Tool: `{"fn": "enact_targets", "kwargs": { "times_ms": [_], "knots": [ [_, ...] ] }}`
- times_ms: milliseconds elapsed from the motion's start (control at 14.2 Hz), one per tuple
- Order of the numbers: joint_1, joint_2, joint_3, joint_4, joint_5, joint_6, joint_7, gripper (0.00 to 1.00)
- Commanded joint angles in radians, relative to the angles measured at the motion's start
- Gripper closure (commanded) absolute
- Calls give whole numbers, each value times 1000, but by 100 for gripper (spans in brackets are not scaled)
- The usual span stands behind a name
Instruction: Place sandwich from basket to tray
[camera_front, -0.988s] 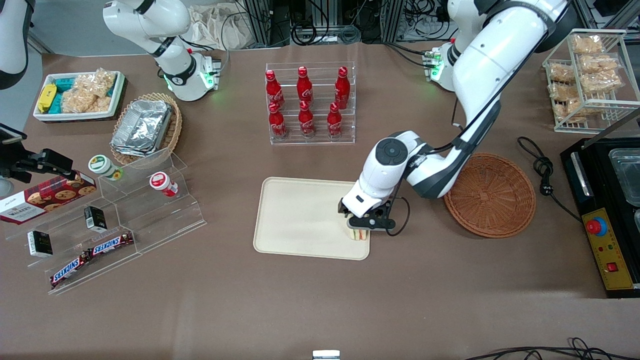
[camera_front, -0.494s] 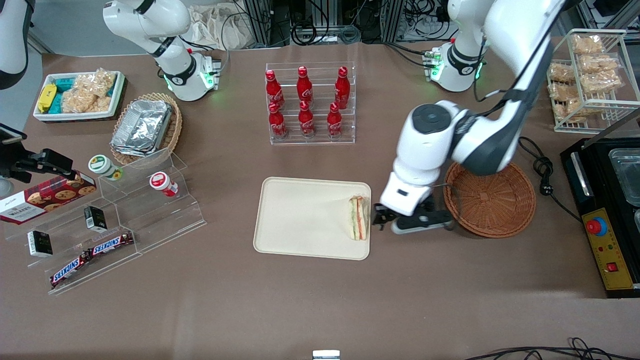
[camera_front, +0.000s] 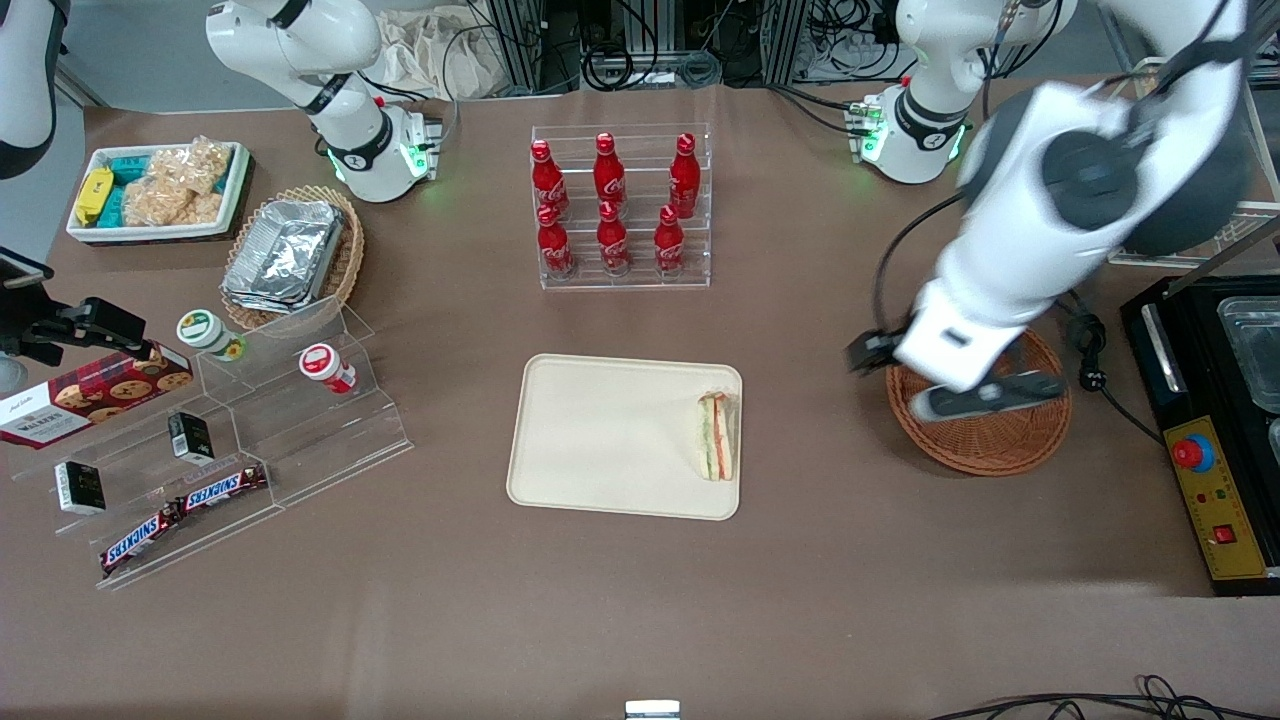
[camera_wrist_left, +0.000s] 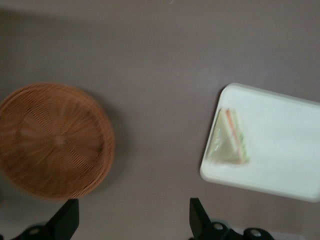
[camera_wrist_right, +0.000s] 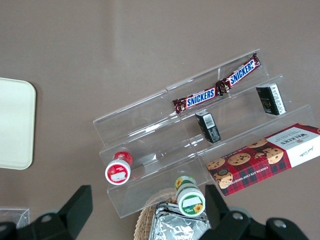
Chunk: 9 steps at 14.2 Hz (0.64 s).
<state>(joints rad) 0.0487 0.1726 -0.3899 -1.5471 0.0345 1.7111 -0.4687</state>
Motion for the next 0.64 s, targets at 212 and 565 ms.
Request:
{"fn": "enact_targets", "kwargs": {
  "times_ms": [212, 565],
  "knots": [
    [-67, -221, 302, -77, -99, -199, 250, 1],
    [-67, -235, 322, -87, -99, -199, 274, 1]
  ]
}}
